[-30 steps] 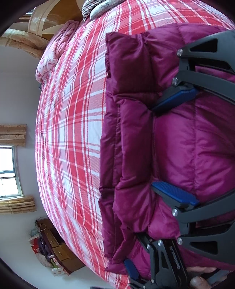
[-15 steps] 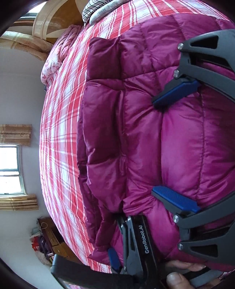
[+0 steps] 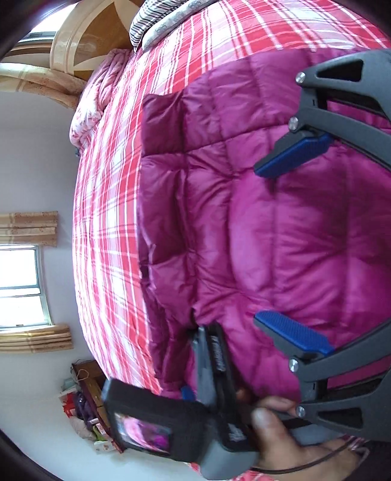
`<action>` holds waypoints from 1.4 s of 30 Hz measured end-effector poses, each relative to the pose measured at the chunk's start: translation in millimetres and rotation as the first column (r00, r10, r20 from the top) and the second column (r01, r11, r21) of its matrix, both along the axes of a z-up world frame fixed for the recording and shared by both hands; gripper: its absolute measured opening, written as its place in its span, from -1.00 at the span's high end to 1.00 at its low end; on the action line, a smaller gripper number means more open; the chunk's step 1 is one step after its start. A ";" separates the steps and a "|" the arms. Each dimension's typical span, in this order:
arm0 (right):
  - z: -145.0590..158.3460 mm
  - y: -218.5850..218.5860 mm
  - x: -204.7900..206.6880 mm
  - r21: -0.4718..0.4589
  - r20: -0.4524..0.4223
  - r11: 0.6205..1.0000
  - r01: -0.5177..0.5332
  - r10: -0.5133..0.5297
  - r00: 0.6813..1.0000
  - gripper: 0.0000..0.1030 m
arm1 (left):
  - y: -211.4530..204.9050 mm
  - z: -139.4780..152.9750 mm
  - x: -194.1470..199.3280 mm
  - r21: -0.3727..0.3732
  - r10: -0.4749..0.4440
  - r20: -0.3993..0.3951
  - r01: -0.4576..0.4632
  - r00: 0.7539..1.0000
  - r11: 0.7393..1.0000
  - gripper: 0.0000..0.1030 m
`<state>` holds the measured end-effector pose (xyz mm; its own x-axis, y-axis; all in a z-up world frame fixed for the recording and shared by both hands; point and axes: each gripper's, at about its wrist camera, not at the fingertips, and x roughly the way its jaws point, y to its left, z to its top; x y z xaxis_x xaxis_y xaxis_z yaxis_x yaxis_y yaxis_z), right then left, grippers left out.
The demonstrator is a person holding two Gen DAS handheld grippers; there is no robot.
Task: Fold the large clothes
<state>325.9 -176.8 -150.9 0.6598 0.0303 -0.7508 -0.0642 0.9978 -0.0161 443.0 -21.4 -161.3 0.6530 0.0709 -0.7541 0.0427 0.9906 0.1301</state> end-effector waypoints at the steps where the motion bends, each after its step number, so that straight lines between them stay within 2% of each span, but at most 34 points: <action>1: -5.9 2.9 -0.4 -0.028 0.006 1.000 -0.003 0.003 1.000 -0.83 | -0.5 0.8 -0.9 0.001 0.000 0.001 0.000 1.000 1.000 -0.94; 3: -16.2 5.7 1.5 -0.067 0.018 0.998 0.001 0.000 1.000 -0.91 | 2.4 5.1 -5.9 -0.011 0.006 0.003 -0.006 1.000 1.000 -0.94; 6: -22.4 1.6 7.1 -0.048 0.015 0.999 0.007 -0.007 1.000 -1.00 | 17.6 19.0 -26.7 -0.055 0.037 -0.005 -0.038 0.999 0.998 -0.94; 8: -22.0 2.4 8.1 -0.057 0.008 0.998 0.007 -0.006 1.000 -1.00 | 29.8 33.2 -53.5 -0.078 0.037 0.025 -0.035 0.999 0.996 -0.94; 11: -17.1 0.2 5.9 -0.045 0.005 0.999 0.002 -0.002 1.000 -1.00 | 51.0 47.1 -100.5 -0.039 0.055 0.088 -0.052 0.995 0.998 -0.94; 14: -4.5 -3.9 -9.7 -0.009 0.006 1.000 0.009 -0.009 1.000 -0.99 | 79.6 41.0 -139.7 -0.053 0.084 0.085 -0.080 0.993 0.995 -0.94; 16: 1.2 -5.2 -25.3 0.017 0.026 1.000 -0.003 0.002 1.000 -0.99 | 100.4 28.2 -157.6 -0.089 0.128 0.050 -0.123 0.990 0.988 -0.94; 19: -5.1 0.9 -41.9 0.001 0.024 1.000 -0.014 0.014 1.000 -0.99 | 125.0 6.7 -176.1 -0.225 0.158 -0.016 -0.157 0.987 0.962 -0.94; 21: -15.6 3.6 -43.2 -0.014 0.017 1.000 -0.015 0.015 1.000 -0.99 | 130.7 -1.0 -186.0 -0.313 0.159 -0.026 -0.159 0.987 0.937 -0.94; 23: -19.1 2.4 -40.3 -0.020 0.018 1.000 -0.010 0.011 1.000 -1.00 | 125.6 -0.4 -190.5 -0.323 0.154 0.001 -0.146 0.988 0.935 -0.94; 25: -22.2 3.4 -38.3 -0.029 0.014 1.000 -0.007 0.008 1.000 -1.00 | 120.0 -2.1 -192.2 -0.376 0.101 -0.004 -0.095 0.995 0.922 -0.94; 28: -25.9 5.3 -37.3 -0.040 0.026 0.999 -0.007 0.008 1.000 -1.00 | 109.4 -4.8 -194.5 -0.400 0.054 0.022 -0.041 0.998 0.916 -0.90; 29: -26.8 5.2 -39.4 -0.040 0.035 0.999 -0.011 0.012 0.999 -1.00 | 108.4 -5.2 -195.4 -0.409 0.051 0.026 -0.036 0.998 0.912 -0.77; 30: -27.7 4.3 -38.7 -0.034 0.042 0.999 -0.014 0.015 0.999 -1.00 | 108.2 -5.1 -197.4 -0.432 0.041 0.040 -0.020 0.998 0.902 -0.42; 31: -27.9 3.8 -39.2 -0.030 0.045 0.999 -0.017 0.018 0.999 -1.00 | 108.1 -4.7 -198.5 -0.466 0.018 0.052 0.009 0.998 0.885 -0.19; 32: -28.0 3.0 -38.6 -0.023 0.048 1.000 -0.021 0.022 0.999 -1.00 | 107.7 -4.8 -198.2 -0.497 0.000 0.053 0.026 0.999 0.868 0.20; 33: -28.0 2.7 -38.7 -0.014 0.051 1.000 -0.026 0.026 0.998 -1.00 | 107.9 -4.4 -197.1 -0.518 -0.006 0.049 0.031 0.999 0.855 0.41; 35: -28.2 2.6 -40.4 -0.008 0.062 0.999 -0.034 0.034 0.998 -1.00 | 109.3 0.8 -196.0 -0.557 -0.019 0.060 0.049 0.998 0.829 0.64; 37: -26.8 2.9 -42.6 -0.002 0.066 0.999 -0.037 0.037 0.997 -1.00 | 104.2 13.2 -197.1 -0.542 -0.034 0.091 0.078 0.995 0.837 0.72; 39: -23.3 0.4 -44.9 0.026 0.066 0.999 -0.046 0.044 0.997 -1.00 | 97.1 30.4 -199.3 -0.539 -0.058 0.138 0.124 0.989 0.833 0.74; 42: -15.2 -9.9 -47.7 0.104 0.055 0.993 -0.057 0.051 0.997 -0.98 | 77.2 67.0 -199.8 -0.483 -0.118 0.209 0.208 0.971 0.850 0.75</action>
